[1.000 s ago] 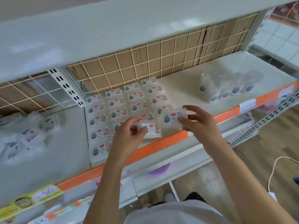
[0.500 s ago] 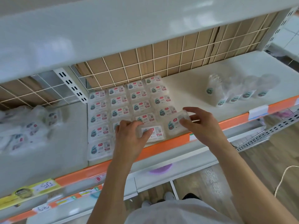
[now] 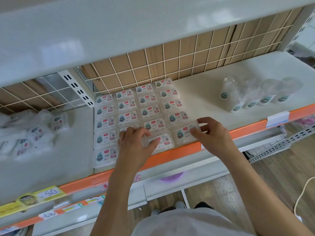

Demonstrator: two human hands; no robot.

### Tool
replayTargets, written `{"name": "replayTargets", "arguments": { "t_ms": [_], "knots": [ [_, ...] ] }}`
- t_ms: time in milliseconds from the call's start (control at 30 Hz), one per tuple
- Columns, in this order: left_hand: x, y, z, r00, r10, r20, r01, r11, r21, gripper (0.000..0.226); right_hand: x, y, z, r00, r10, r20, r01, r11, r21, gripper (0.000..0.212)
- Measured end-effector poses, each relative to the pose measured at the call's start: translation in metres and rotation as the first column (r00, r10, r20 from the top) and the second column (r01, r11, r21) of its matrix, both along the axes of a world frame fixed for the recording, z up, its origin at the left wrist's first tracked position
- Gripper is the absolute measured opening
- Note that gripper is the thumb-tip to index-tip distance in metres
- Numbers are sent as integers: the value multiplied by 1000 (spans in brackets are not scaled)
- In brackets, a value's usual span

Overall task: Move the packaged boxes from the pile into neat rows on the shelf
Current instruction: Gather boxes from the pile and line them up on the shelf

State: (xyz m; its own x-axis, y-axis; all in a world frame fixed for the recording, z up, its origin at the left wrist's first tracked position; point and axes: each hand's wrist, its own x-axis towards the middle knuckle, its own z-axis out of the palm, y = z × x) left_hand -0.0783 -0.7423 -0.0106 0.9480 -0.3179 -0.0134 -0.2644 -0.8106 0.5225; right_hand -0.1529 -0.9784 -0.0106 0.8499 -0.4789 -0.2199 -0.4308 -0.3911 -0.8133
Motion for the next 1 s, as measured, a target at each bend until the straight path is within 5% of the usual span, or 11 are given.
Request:
{"name": "replayTargets", "arguments": {
  "t_ms": [1000],
  "knots": [
    [-11,-9,-10,969,178,171,-175,984,-29,28,-3,24,1,981,143,129,-65,875,-480,39]
  ]
}}
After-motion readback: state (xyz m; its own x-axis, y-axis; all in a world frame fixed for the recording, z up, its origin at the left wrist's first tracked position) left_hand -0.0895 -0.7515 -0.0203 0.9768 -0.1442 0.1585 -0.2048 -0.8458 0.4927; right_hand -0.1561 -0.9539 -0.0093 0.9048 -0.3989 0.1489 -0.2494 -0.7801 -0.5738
